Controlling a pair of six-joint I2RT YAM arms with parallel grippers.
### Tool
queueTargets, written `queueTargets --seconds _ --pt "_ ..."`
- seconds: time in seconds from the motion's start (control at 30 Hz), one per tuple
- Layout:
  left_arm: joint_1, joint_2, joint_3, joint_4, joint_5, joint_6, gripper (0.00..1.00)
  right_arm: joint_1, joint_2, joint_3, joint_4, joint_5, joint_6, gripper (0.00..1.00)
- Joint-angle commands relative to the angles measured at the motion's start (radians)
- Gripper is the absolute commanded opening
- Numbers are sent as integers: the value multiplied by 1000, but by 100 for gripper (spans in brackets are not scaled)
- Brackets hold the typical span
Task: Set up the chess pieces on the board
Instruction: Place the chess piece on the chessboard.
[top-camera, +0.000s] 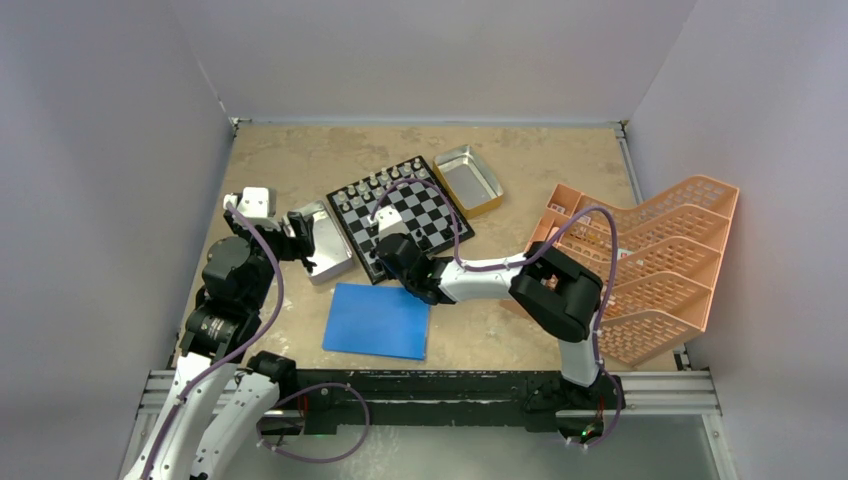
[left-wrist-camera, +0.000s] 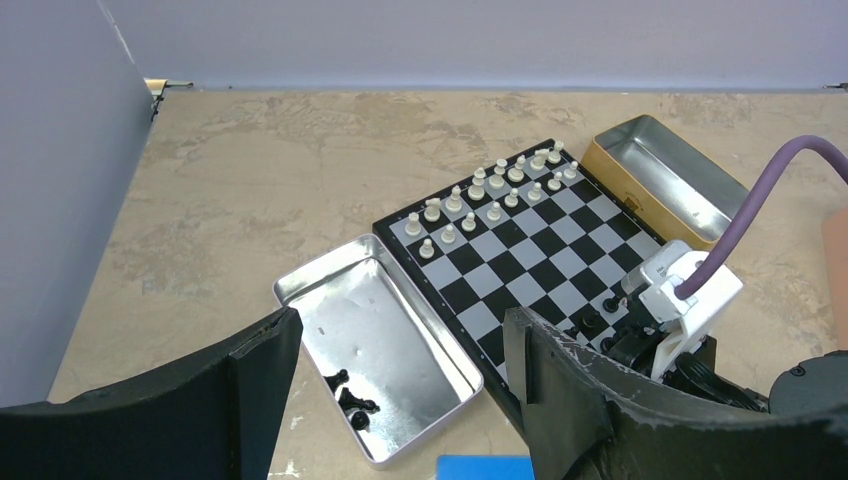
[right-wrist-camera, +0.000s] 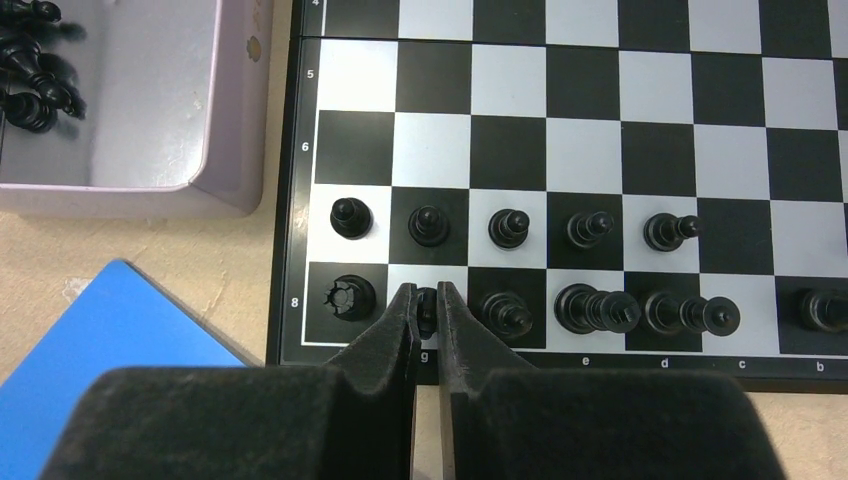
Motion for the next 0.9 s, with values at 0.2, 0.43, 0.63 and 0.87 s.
queueTargets --seconds 0.2,0.43,0.63,0.87 --pt "1 -2 -2 39 11 0 74 6 7 51 -14 25 5 11" --pt "1 4 -4 42 26 2 74 8 -15 72 -57 15 29 23" --pt "1 20 -6 41 49 3 73 8 -75 83 -75 -4 31 30" --pt "0 134 -3 31 89 -66 74 8 -197 69 -104 -8 36 43"
